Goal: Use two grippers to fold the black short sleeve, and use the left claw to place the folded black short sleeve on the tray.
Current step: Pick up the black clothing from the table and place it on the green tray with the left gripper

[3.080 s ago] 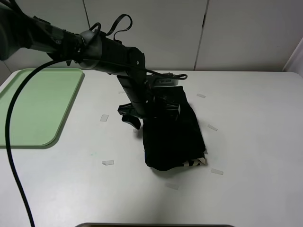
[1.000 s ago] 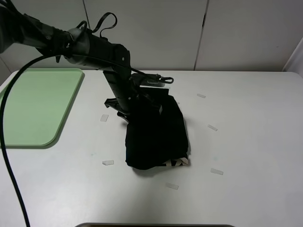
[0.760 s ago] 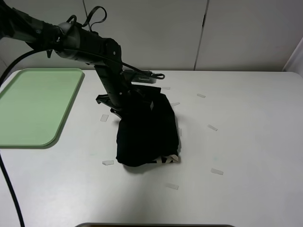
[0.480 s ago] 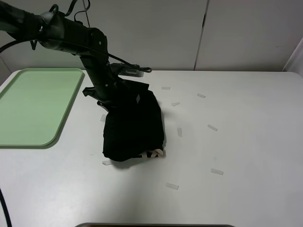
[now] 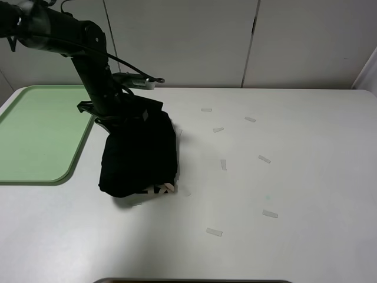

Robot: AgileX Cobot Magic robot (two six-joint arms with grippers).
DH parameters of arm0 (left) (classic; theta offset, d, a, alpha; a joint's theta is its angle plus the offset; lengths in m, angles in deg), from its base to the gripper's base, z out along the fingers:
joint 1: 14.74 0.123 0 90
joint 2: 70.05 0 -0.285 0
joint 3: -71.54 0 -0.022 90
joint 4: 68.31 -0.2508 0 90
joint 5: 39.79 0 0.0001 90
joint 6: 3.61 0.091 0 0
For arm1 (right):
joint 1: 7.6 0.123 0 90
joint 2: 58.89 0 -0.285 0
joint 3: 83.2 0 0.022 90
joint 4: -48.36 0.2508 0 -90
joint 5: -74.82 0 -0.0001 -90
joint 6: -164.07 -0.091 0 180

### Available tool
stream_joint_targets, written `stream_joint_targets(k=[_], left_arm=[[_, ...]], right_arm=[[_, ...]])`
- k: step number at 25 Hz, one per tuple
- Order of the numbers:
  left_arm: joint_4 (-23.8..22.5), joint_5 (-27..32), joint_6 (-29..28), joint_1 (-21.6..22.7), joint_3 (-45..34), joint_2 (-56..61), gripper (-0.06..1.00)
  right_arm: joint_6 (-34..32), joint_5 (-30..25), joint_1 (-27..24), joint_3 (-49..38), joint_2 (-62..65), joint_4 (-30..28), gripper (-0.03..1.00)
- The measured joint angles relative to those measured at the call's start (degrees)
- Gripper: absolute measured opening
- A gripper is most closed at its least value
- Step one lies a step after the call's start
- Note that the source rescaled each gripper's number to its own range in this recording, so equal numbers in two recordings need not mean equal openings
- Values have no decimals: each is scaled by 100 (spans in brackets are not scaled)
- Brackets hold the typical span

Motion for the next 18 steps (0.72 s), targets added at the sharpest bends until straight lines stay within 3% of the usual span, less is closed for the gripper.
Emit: stream_joint_targets(k=[18], left_arm=[[-40, 590, 1320, 1602, 0, 381, 25]], right_arm=[[0, 0, 0, 0, 0, 0, 100]])
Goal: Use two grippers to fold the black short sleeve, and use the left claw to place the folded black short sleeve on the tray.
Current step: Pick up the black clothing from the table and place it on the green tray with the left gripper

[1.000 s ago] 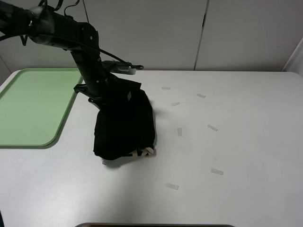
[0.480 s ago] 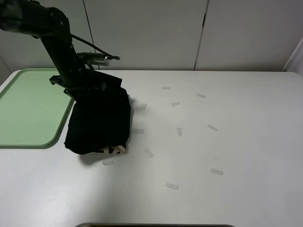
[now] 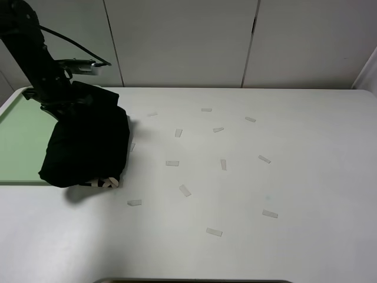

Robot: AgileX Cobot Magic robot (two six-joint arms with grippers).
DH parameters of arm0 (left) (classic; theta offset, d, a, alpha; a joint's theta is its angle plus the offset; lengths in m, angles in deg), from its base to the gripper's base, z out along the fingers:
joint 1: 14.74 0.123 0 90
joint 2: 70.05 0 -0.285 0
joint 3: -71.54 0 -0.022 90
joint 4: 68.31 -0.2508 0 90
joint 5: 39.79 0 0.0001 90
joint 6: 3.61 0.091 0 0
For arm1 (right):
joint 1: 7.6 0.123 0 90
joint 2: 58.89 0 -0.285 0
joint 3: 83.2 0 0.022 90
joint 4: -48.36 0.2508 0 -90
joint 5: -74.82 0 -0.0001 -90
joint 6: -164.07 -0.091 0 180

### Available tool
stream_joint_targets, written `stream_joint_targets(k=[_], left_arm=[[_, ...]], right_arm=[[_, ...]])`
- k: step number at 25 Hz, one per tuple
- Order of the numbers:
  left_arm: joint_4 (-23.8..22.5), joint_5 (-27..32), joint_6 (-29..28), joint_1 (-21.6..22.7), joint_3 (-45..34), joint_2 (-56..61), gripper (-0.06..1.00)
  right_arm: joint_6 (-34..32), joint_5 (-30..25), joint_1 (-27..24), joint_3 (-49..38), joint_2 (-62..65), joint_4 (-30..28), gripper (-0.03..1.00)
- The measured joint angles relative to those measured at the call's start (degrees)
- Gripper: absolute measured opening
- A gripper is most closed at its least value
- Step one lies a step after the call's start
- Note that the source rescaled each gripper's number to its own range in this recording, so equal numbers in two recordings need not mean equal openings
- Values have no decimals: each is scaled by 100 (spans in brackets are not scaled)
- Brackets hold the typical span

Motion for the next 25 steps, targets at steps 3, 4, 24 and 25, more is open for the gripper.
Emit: stream_joint_targets(k=[3, 4, 24, 25], left_arm=[[0, 25, 229, 286, 0, 0, 25], [0, 30, 317, 392, 0, 0, 25], [0, -1155, 1487, 1795, 0, 0, 25], [0, -1172, 1537, 1843, 0, 0, 25]], right_arm=[[0, 0, 0, 0, 0, 0, 100], [0, 0, 0, 0, 0, 0, 100], [0, 0, 0, 0, 0, 0, 100], [0, 0, 0, 0, 0, 0, 100]])
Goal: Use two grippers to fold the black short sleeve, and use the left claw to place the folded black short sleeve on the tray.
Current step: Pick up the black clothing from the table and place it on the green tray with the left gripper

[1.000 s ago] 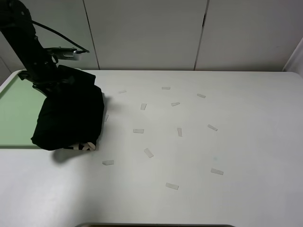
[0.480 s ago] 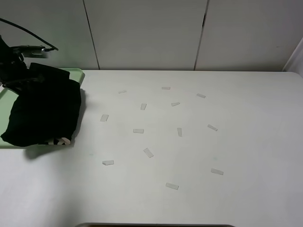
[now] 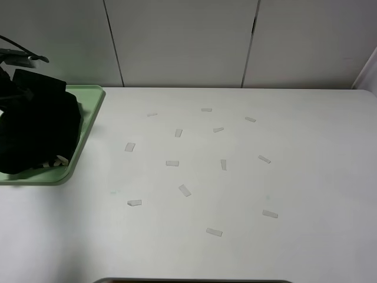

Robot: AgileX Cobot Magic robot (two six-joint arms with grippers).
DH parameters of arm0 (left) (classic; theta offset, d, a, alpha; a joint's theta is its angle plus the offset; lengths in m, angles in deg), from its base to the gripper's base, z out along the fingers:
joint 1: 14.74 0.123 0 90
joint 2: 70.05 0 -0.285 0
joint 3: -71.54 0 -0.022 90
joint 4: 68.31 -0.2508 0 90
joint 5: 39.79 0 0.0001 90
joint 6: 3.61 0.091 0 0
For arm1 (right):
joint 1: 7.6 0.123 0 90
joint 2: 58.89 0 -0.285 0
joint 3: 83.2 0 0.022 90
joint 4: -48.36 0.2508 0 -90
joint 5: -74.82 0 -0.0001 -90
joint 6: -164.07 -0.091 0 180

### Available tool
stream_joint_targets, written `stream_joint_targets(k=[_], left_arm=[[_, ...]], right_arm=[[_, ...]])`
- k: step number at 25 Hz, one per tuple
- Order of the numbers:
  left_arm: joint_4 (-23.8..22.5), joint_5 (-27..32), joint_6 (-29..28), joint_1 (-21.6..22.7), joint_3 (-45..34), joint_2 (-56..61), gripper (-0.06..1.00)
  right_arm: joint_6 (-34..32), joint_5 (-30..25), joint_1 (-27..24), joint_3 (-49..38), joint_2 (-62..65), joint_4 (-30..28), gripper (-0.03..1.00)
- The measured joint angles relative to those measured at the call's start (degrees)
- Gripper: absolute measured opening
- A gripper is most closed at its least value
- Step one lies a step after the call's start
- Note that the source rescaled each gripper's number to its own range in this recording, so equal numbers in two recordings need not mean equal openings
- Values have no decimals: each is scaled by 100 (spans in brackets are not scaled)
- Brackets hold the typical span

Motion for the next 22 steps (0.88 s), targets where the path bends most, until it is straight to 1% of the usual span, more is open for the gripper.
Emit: stream_joint_targets(k=[5, 10, 12, 13, 14, 15, 16, 17, 19, 22], left_arm=[[17, -69, 173, 179, 0, 0, 25], [24, -178, 209, 215, 0, 0, 25], [52, -269, 221, 215, 0, 0, 29], [83, -313, 227, 215, 0, 0, 34], [103, -356, 228, 215, 0, 0, 42], [112, -412, 233, 215, 0, 0, 55], [114, -468, 233, 215, 0, 0, 71], [127, -517, 233, 215, 0, 0, 82], [131, -542, 244, 215, 0, 0, 93], [131, -542, 249, 215, 5, 0, 98]], right_arm=[[0, 0, 0, 0, 0, 0, 100], [0, 0, 0, 0, 0, 0, 100], [0, 0, 0, 0, 0, 0, 100], [0, 0, 0, 0, 0, 0, 100], [0, 0, 0, 0, 0, 0, 100], [0, 0, 0, 0, 0, 0, 100], [0, 0, 0, 0, 0, 0, 100], [0, 0, 0, 0, 0, 0, 100], [0, 0, 0, 0, 0, 0, 100], [0, 0, 0, 0, 0, 0, 100]])
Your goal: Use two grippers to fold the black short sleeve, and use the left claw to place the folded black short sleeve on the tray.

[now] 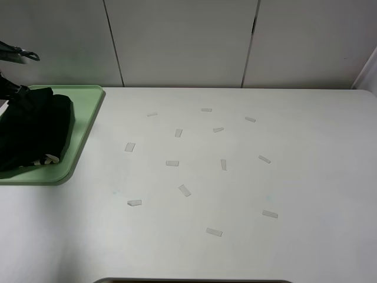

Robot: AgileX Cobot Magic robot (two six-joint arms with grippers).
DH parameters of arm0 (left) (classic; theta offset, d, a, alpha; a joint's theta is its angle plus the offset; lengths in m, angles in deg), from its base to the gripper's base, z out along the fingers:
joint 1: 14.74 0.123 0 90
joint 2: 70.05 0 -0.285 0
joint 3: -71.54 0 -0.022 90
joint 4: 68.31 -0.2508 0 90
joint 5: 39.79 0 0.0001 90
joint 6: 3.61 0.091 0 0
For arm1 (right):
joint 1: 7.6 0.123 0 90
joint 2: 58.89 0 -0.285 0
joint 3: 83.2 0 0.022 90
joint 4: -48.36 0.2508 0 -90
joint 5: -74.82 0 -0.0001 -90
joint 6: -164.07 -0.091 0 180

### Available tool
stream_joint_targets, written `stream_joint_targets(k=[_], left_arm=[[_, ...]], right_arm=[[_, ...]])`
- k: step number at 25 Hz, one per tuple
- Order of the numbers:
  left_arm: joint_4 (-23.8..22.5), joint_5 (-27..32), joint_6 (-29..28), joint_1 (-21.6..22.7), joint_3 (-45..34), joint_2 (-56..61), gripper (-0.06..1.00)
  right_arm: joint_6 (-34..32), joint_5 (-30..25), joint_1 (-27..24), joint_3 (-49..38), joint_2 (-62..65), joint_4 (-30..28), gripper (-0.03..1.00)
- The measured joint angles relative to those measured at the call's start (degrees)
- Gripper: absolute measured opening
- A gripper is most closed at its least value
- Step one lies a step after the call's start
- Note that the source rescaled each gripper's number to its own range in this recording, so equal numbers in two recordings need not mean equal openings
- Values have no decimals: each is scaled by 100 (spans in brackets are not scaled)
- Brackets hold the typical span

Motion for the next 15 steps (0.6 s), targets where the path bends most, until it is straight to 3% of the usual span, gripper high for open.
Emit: stream_joint_targets(k=[7, 15], left_arm=[[268, 492, 0, 0, 336, 7, 100], [503, 2011, -396, 0, 749, 318, 100]], right_arm=[[0, 0, 0, 0, 0, 0, 100], [0, 0, 0, 0, 0, 0, 100]])
